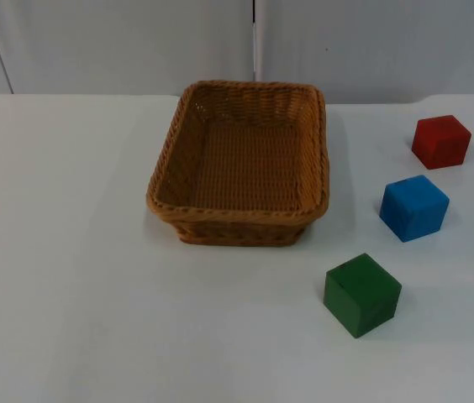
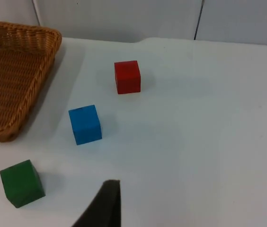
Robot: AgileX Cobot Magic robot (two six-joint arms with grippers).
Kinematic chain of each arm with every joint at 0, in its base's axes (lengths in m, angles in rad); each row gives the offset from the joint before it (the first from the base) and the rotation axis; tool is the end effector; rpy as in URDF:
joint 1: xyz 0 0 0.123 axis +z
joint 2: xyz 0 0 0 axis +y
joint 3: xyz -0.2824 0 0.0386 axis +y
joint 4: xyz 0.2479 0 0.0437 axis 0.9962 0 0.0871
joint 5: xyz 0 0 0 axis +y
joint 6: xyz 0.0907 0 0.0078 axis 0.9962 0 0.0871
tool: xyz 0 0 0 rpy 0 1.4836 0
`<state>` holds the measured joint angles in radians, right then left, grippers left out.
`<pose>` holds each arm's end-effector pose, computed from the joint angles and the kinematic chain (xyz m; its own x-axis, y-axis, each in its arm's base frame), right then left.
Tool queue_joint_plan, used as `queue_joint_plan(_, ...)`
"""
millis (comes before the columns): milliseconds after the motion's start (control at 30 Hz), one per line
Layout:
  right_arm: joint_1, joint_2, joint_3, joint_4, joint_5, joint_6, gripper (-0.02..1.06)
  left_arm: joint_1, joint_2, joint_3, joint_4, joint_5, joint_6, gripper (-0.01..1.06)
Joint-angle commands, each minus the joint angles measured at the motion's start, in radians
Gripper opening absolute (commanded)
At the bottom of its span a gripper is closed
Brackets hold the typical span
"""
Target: Pick up one cube with each hand and place exactly two cubes into the same basket, leaving the remaining cube outside.
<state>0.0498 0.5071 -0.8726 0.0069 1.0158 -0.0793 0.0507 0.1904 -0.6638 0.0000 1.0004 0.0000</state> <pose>0.0646 0.0038 0.3746 -0.5275 -0.1020 -0.8434 -0.0949 0.9936 -0.0608 0.0130 0.0007 0.3274 -0.4252 -0.0216 -0.9048 -0.0507 0.9987 0.0000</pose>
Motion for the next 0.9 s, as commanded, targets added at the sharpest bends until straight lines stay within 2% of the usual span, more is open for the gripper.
queue_joint_plan(0,-0.006,0.043,-0.031,0.001,-0.017,-0.019,1.05,0.002,0.024,-0.019,-0.014,-0.03,0.0,1.05)
queue_joint_plan(333,-0.006,0.267,-0.139,0.005,-0.025,-0.022,1.05,0.002,0.19,-0.101,-0.03,-0.053,0.02,1.05)
queue_joint_plan(867,-0.006,0.509,-0.253,0.007,-0.022,-0.043,1.05,0.002,0.393,-0.263,-0.097,-0.071,0.103,1.05)
